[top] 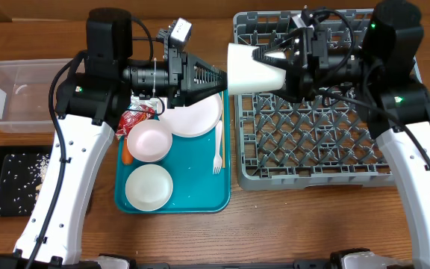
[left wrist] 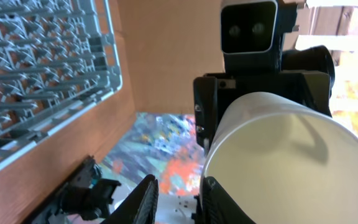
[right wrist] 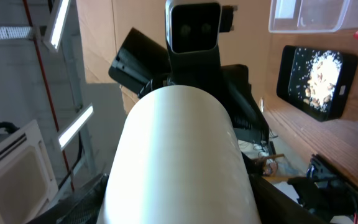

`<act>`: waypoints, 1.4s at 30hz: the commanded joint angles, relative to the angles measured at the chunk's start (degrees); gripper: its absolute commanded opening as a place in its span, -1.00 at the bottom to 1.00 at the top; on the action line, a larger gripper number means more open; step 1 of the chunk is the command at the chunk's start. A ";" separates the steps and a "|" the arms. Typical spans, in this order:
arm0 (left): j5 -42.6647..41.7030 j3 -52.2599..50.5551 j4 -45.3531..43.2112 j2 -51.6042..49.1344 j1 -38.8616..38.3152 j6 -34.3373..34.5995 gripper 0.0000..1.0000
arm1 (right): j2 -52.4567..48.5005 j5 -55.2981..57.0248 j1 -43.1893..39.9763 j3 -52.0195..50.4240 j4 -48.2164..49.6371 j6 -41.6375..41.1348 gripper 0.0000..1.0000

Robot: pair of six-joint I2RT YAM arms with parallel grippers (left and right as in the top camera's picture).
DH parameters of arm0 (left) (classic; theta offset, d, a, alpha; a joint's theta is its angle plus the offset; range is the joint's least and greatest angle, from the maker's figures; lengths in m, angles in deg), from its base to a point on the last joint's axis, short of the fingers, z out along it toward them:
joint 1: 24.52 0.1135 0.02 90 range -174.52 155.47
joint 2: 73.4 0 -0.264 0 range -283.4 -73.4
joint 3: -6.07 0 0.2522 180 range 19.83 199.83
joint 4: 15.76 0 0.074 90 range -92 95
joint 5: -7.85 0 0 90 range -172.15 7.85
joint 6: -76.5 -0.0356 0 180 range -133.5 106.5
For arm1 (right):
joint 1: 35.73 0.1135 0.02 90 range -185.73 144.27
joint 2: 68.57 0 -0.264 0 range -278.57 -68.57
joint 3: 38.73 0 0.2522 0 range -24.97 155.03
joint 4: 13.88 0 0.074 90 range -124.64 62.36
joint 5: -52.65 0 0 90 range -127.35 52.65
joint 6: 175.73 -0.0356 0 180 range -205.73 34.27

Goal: Sort waste into correct bins and load items into the dishwasher rack
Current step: 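Release the cup from the left gripper and carry it right over the rack, then lower the white cup upside down into the grey rack with the right gripper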

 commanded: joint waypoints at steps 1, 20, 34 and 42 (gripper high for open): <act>9.05 -0.98 1.11 -0.76 0.09 -1.16 -0.46 | 1.60 -2.23 -2.34 1.44 2.25 0.46 -0.01; 23.30 -0.98 15.89 -0.81 0.09 -10.64 -0.39 | 1.57 9.77 -14.71 1.42 -6.64 20.33 -0.21; 27.06 -0.98 20.98 -1.03 0.07 -13.64 -0.26 | -3.21 79.34 -14.93 1.42 -41.05 42.73 -0.15; 27.41 -0.98 21.88 -1.03 0.07 -14.95 -0.23 | -14.86 89.26 -14.97 1.44 -42.62 44.04 -0.09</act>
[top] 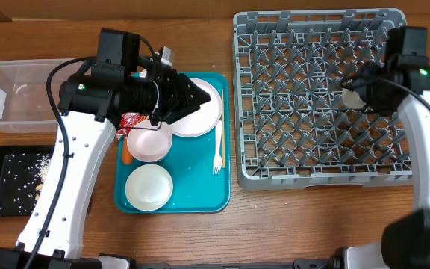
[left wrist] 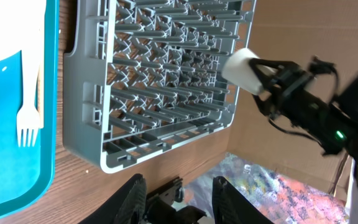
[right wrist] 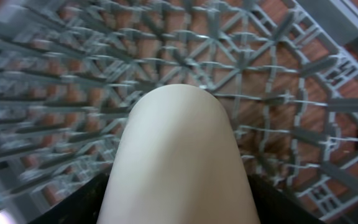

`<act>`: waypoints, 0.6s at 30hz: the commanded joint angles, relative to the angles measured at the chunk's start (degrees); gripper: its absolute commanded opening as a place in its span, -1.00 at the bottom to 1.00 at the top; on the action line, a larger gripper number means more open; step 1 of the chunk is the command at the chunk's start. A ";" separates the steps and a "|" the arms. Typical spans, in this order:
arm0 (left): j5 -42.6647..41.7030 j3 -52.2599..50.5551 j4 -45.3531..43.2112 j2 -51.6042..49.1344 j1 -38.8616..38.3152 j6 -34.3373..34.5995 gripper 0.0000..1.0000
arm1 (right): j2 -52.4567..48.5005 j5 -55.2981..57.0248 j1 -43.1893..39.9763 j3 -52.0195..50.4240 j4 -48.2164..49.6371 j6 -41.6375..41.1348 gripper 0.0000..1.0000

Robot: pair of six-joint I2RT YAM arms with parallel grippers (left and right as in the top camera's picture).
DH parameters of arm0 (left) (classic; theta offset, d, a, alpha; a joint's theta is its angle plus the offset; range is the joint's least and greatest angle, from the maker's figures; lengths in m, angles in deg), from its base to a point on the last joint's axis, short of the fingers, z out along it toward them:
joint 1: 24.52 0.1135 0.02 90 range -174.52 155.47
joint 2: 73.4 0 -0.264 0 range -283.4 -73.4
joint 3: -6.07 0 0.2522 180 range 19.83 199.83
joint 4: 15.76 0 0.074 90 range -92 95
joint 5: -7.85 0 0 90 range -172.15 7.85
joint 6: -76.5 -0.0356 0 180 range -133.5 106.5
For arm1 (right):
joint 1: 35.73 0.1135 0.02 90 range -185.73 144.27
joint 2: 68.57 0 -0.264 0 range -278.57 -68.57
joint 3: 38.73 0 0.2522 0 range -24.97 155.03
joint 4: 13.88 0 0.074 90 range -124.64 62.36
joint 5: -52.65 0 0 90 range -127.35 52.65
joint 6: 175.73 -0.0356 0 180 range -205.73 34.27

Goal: Sort waste into correct bins and load items into the dishwasher rack
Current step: 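Lower the white cup upside down into the grey rack with the right gripper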

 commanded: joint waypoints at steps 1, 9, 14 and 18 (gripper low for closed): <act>0.79 -0.11 0.61 -0.20 0.07 -2.69 -0.22 | -3.69 7.15 -0.17 0.68 -0.48 0.72 -0.08; 0.79 -0.11 0.81 -0.20 0.07 -3.56 -0.17 | -6.14 8.83 -0.17 0.68 -0.15 0.70 0.17; 0.81 -0.11 0.81 -0.20 0.07 -4.22 -0.12 | -6.10 8.90 -0.17 0.92 -0.98 0.46 1.00; 0.74 -0.11 1.03 -0.20 0.04 -5.57 0.12 | -6.05 8.72 -0.15 5.20 -5.20 0.00 1.00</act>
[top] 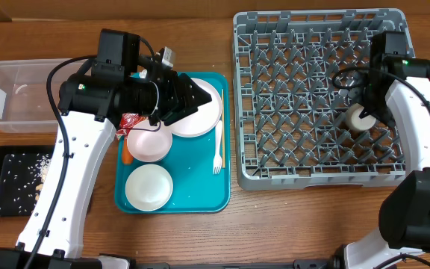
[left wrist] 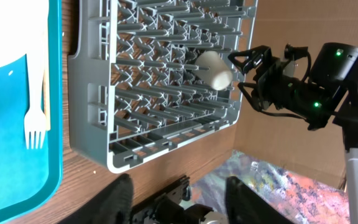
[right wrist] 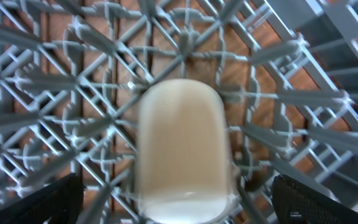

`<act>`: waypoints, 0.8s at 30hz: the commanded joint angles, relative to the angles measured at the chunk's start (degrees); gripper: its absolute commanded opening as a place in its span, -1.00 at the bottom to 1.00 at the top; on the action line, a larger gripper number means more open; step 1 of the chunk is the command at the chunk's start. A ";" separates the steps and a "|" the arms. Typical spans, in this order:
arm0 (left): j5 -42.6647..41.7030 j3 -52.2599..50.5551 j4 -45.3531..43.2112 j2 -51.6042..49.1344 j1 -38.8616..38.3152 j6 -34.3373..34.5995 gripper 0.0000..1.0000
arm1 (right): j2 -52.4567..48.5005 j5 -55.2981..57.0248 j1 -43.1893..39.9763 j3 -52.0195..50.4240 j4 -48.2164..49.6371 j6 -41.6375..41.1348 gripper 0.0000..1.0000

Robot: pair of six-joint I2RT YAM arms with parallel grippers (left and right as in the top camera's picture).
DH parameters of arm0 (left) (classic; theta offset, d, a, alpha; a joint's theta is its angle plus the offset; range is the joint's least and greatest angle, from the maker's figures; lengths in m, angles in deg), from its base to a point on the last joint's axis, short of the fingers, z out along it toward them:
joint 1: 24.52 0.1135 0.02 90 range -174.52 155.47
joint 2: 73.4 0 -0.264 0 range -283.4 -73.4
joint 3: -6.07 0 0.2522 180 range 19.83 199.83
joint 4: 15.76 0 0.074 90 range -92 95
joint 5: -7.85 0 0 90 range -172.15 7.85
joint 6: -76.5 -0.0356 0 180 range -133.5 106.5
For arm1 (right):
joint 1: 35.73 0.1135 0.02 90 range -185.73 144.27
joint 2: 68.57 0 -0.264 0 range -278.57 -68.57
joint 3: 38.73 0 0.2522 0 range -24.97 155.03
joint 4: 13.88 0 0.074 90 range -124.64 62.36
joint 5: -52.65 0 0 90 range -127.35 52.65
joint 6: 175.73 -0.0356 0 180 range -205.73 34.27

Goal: Sort waste into correct bins and load items into the dishwasher rack
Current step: 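Lower the white cup upside down into the grey rack with the right gripper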

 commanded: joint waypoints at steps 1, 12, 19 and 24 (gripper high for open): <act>0.33 -0.11 0.15 -0.20 -0.02 -3.80 0.15 | 0.50 0.09 -0.15 6.69 -2.97 -0.39 1.00; -0.07 -0.11 5.05 -0.17 -0.02 -11.30 0.03 | 0.02 -6.56 -0.11 27.74 -23.74 -0.35 0.21; 0.63 -0.11 6.99 -0.17 -0.02 -11.30 0.10 | -0.48 -6.56 -0.13 12.68 -19.47 -0.61 -0.68; 1.84 -0.11 7.08 -0.17 -0.02 -11.28 0.15 | -0.50 -6.56 -0.66 8.02 -15.69 -2.78 -0.78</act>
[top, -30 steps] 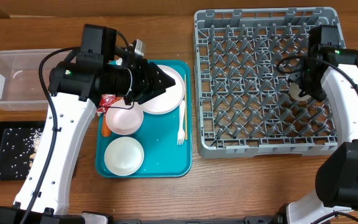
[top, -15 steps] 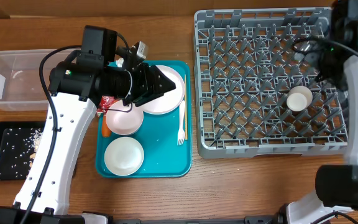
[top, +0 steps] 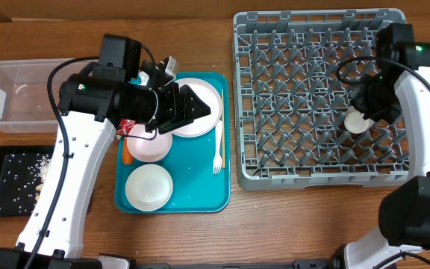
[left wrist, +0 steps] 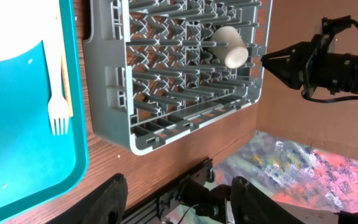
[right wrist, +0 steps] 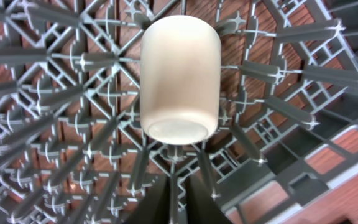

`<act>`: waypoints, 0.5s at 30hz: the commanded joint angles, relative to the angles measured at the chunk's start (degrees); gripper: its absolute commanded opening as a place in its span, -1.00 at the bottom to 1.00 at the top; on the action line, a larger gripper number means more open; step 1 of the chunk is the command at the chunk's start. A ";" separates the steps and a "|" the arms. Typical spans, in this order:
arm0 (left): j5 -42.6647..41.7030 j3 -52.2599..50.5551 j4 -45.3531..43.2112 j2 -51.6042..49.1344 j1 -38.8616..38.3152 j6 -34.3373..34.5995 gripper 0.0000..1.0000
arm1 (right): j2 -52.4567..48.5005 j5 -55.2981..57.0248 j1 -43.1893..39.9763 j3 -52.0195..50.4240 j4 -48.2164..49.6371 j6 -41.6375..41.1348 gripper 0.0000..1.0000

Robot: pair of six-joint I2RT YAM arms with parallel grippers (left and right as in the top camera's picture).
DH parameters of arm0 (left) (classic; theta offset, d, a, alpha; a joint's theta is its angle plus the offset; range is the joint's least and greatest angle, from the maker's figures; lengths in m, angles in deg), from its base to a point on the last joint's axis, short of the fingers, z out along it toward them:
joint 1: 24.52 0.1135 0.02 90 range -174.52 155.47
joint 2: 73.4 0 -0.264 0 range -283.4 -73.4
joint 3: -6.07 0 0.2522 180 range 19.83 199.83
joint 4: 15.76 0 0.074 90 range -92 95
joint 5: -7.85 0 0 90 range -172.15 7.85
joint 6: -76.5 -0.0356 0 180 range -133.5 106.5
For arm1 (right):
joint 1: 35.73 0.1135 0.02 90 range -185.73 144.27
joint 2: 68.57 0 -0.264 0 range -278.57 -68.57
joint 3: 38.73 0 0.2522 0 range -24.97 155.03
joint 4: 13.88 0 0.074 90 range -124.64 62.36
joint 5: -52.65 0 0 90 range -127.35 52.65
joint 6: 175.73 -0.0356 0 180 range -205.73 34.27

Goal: Sort waste into correct bins and load items into the dishwasher rack
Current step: 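Lower the white cup upside down into the grey rack with the right gripper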

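Observation:
A white paper cup (top: 358, 122) lies on its side in the right part of the grey dishwasher rack (top: 275, 172). In the right wrist view the cup (right wrist: 180, 78) rests among the tines, base toward the camera. My right gripper (top: 367, 104) sits just beside the cup, apart from it; its fingers (right wrist: 166, 199) are shut with nothing held. Over the teal tray (top: 200, 202) my left gripper (top: 198, 109) hangs open and empty. The left wrist view shows the cup (left wrist: 230, 45), the rack, and a white fork (left wrist: 58, 112).
On the tray are a white plate (top: 200, 93), two white bowls (top: 149, 142) (top: 149, 187), the fork (top: 217, 149) and a red wrapper (top: 128, 125). A clear bin (top: 13, 93) and a black tray of crumbs (top: 10, 179) stand at the left.
My right gripper stood wide open round the cup; now it is drawn back from the cup and shut. The cup stays lying in the rack. The left gripper has shifted slightly over the tray.
At first both grippers met in the air between tray and rack, the right shut on the cup, the left open beside it. Then the right held the cup over the rack's right side and the left was back over the tray. Later the cup lay in the rack.

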 commanded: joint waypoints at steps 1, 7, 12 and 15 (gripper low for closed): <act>1.09 -0.09 0.11 -0.17 -0.02 -1.09 0.17 | 0.46 0.13 -0.74 -1.29 0.74 -2.43 -0.78; 1.44 -0.09 -0.15 -0.17 -0.02 -1.07 0.34 | 0.24 -0.96 -2.05 -3.72 2.40 -2.58 -0.92; 4.04 -0.09 -0.02 -0.17 -0.02 -1.07 0.64 | 0.22 -1.40 -2.38 -6.12 5.03 -2.58 -0.92; 4.35 -0.09 -0.07 -0.20 -0.02 -1.07 0.92 | 0.15 -1.42 -2.49 -6.16 5.68 -2.60 -0.92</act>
